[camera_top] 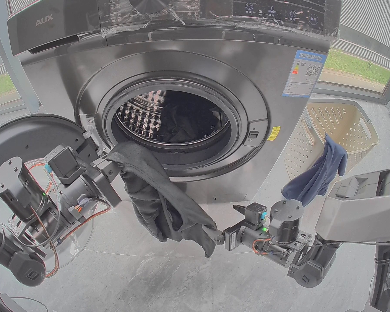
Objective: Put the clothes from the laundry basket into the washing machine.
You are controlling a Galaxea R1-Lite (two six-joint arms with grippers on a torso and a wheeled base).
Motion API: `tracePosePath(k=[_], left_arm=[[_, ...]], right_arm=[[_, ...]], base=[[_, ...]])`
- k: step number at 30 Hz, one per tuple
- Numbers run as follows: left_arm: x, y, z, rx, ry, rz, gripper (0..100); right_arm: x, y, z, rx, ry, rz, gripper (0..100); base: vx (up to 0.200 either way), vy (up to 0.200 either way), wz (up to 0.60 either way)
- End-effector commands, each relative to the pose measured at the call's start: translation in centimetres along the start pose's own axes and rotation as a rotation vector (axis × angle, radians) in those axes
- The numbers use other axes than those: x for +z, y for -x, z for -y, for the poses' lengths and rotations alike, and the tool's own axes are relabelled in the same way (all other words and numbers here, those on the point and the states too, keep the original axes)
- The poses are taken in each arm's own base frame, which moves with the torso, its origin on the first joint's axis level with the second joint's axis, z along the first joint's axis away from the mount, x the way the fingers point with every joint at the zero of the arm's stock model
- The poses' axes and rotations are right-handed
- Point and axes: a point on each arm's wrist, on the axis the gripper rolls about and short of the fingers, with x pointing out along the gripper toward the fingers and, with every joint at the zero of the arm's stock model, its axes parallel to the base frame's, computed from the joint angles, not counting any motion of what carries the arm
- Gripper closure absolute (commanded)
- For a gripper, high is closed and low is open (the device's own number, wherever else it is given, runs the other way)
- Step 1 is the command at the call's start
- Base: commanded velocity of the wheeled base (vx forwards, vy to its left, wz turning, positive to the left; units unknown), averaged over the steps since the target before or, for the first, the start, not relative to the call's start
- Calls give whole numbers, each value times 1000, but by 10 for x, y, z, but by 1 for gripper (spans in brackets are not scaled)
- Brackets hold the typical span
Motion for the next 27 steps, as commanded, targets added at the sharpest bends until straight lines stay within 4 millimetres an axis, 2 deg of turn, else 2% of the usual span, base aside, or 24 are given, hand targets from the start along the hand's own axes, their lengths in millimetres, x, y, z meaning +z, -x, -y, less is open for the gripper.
tracePosePath(k=[1, 6, 9, 14, 20, 27], left_arm=[[-3, -2, 1, -1, 4, -7, 100], [-5, -3, 0, -1, 5, -15, 100], [-6, -3, 1, -5, 7, -19, 100], [-6, -3, 2, -7, 7, -19, 100], [-7, -4, 1, -6, 7, -23, 100], [-9, -5, 0, -1, 7, -29, 100]], right_arm=[[-11, 5, -9, 35, 9, -48, 0], [-7, 5, -22, 76, 15, -29, 0], [2, -3, -30, 101, 22, 20, 0], [4, -7, -41, 142, 28, 40, 0], [-1, -3, -57, 198, 38, 22, 0], [-8, -8, -63, 225, 40, 11, 0]], base=[[0, 0, 0], [0, 0, 0], [0, 0, 0], [0, 0, 0], [0, 0, 0], [0, 0, 0]])
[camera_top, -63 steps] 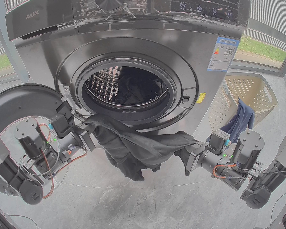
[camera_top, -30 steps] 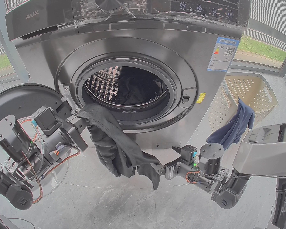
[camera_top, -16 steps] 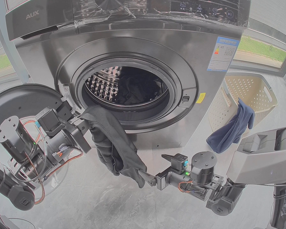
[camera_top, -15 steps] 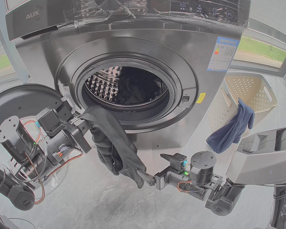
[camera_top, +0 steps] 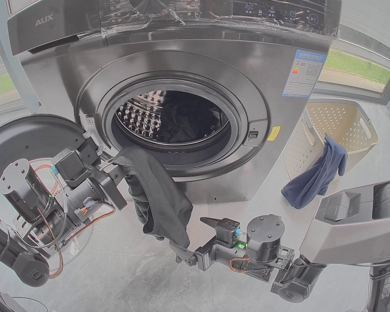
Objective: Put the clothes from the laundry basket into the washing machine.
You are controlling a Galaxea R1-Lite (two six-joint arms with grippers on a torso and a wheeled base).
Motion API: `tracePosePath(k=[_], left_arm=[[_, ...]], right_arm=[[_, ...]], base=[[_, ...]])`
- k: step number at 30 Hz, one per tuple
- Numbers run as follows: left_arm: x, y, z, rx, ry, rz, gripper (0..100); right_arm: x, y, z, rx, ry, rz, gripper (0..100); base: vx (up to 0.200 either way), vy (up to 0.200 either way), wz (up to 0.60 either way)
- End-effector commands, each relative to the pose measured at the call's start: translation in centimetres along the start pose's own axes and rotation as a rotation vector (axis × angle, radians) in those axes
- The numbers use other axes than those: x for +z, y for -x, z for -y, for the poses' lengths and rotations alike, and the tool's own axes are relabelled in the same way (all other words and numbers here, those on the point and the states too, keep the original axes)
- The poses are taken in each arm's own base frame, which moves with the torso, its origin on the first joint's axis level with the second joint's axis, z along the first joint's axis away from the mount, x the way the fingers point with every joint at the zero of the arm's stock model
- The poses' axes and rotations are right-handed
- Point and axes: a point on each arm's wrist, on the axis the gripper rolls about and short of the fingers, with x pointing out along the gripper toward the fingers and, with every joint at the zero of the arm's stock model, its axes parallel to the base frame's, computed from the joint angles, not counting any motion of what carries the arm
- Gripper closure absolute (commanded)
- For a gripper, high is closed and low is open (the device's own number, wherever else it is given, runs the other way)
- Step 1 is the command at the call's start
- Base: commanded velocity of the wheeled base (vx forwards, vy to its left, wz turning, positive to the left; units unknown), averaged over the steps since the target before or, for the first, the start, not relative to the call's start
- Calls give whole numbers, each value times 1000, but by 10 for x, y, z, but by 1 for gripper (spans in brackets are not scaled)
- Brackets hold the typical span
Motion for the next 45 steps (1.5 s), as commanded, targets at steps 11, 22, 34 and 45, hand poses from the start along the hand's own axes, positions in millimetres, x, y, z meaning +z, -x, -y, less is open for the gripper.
tracePosePath(k=[11, 22, 34, 45], left_arm=[[-1, -3, -1, 3, 1, -1, 100], [0, -3, -1, 8, 0, 5, 100], [0, -3, -2, 10, -1, 5, 100], [-2, -2, -5, 23, -2, -5, 100]], right_arm=[[-15, -11, -18, 55, -1, -9, 0], [-14, -43, -2, 4, 3, 53, 0], [-5, -69, 10, -55, -6, 149, 100], [58, 7, 24, -111, -15, 197, 100]], base=[[0, 0, 0], [0, 0, 0], [0, 0, 0], [0, 0, 0]])
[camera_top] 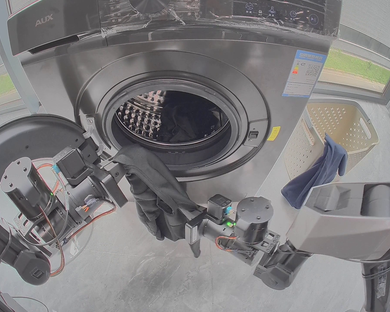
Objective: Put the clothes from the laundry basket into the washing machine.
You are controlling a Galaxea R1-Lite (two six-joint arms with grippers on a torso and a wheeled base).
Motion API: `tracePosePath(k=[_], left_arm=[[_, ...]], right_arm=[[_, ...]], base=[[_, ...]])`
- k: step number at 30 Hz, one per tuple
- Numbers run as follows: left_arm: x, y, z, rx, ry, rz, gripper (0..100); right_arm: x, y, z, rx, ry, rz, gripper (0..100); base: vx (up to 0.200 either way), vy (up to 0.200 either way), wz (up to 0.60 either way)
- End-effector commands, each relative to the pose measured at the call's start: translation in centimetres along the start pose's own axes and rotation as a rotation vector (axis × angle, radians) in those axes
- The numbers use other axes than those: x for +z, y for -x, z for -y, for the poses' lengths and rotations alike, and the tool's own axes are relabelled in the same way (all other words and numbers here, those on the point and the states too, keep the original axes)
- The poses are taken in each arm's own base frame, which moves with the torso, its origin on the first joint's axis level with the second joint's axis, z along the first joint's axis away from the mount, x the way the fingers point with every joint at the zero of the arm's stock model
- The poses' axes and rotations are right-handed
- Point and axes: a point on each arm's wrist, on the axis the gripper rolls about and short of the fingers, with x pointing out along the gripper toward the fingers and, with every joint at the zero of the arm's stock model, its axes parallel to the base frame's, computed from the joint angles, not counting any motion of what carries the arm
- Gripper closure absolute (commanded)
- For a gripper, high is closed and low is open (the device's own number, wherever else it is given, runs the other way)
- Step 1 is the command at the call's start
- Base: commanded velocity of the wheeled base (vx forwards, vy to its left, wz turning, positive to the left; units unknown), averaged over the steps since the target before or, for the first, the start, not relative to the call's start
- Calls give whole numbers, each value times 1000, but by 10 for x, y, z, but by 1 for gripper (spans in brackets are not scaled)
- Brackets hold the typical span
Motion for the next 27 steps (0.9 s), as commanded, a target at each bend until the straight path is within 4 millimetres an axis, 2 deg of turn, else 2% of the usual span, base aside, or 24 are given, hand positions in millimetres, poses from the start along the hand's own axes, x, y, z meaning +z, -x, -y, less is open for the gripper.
tracePosePath(k=[1, 6, 9, 13, 19, 22, 27], left_arm=[[-1, 2, -2, 11, -2, -7, 100], [0, 6, -1, 5, -6, -7, 100], [9, 12, -2, 6, -15, 20, 100], [16, 19, -1, 1, -18, 20, 100], [22, 32, 2, -8, -10, -27, 100], [29, 39, 6, -2, -1, -62, 100], [43, 48, 10, -3, -4, -49, 100]], right_arm=[[50, 48, 16, -43, 3, 39, 100], [77, 94, 31, -69, -2, 55, 100], [86, 114, 32, -49, 2, 92, 100], [90, 115, 37, -46, -12, 109, 100], [101, 105, 46, -74, 9, 167, 100], [120, 100, 48, -82, 10, 250, 100], [140, 113, 41, -72, 12, 315, 100]], base=[[0, 0, 0], [0, 0, 0], [0, 0, 0], [0, 0, 0], [0, 0, 0], [0, 0, 0], [0, 0, 0]])
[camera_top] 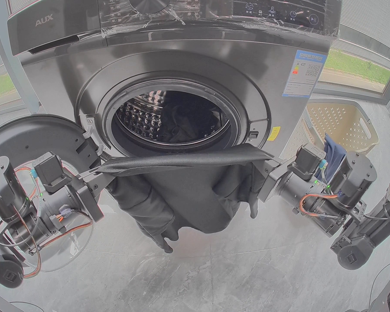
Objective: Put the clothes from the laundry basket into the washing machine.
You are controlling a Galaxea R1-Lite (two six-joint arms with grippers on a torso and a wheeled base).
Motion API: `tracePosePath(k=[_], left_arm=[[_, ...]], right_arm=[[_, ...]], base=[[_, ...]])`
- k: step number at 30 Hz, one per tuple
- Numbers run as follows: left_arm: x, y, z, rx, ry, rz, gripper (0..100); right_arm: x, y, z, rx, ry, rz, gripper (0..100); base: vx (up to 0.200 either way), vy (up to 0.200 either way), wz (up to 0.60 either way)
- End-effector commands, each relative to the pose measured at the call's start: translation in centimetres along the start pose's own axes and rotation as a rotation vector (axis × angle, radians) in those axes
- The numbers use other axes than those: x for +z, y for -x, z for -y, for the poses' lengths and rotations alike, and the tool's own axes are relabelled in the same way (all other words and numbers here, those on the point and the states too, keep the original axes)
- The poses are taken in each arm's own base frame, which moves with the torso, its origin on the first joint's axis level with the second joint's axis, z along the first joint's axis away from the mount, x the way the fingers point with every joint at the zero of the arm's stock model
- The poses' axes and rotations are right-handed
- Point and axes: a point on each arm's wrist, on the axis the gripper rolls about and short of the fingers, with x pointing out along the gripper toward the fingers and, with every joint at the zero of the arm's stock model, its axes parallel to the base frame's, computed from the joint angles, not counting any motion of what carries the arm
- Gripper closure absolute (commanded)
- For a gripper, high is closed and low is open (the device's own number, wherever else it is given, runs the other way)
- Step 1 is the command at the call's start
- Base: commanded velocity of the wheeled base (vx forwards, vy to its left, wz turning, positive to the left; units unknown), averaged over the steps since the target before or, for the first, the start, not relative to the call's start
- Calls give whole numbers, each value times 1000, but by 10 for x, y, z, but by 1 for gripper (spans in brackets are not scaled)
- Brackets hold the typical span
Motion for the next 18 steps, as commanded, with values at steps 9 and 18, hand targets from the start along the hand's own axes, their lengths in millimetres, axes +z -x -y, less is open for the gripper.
tracePosePath(k=[9, 18], left_arm=[[38, 24, 12, -8, -20, 87, 100], [38, 23, 14, -24, -17, 86, 100]], right_arm=[[38, -3, -4, -68, -7, 153, 100], [48, -5, -10, -78, -25, 198, 100]], base=[[0, 0, 0], [0, 0, 0]])
